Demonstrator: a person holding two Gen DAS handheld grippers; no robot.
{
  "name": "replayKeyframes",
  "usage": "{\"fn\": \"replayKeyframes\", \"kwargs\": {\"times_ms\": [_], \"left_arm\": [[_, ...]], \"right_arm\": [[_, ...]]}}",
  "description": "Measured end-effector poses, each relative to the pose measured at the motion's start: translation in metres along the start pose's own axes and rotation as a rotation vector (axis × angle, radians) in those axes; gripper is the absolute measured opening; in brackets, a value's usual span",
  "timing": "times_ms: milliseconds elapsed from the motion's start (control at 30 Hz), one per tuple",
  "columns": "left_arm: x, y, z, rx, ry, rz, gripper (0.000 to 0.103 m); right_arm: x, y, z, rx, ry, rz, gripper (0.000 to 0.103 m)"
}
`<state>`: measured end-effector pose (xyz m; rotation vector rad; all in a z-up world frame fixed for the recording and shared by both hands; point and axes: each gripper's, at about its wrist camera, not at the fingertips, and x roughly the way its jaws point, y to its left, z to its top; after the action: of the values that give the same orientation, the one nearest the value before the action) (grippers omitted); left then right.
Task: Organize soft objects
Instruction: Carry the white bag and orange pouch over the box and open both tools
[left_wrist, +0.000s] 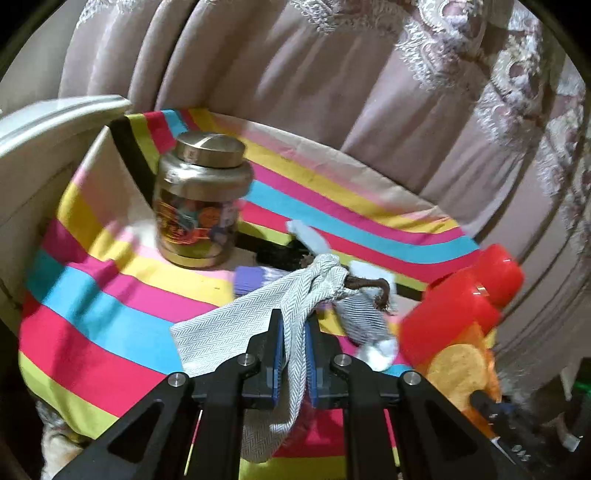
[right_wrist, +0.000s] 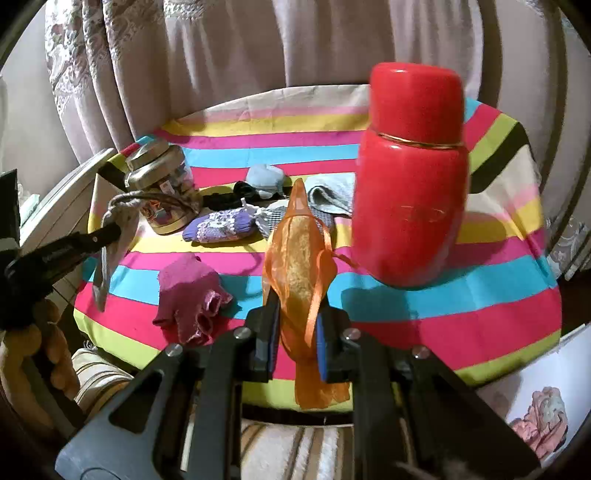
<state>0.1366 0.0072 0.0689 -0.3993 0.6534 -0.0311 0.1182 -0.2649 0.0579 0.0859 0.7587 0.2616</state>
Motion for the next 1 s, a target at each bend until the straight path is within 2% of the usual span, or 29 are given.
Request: {"fn": "replayKeyframes", "kwargs": {"times_ms": [167, 333, 533, 1000], "left_arm": [[-0.007, -0.013, -0.003, -0.035, 0.029, -0.124, 0.011], [-0.009, -0.025, -0.009, -0.043, 0.055, -0.178, 0.011], [-0.013, -0.056, -0.021, 0.007, 0.099, -0.237, 0.011], [-0.009, -0.204, -0.087, 0.230, 0.290, -0.469, 0.011]], "right_arm": [[-0.013, -0.014, -0.006, 0.024, -0.006, -0.013, 0.019], [-0.028, -0.030, -0.012, 0.047, -0.013, -0.028, 0.019], [-0.049, -0.056, -0.022, 0.078, -0.018, -0.063, 0.019], [-0.105, -0.160, -0.055, 0.210, -0.003, -0.267, 0.019]]}}
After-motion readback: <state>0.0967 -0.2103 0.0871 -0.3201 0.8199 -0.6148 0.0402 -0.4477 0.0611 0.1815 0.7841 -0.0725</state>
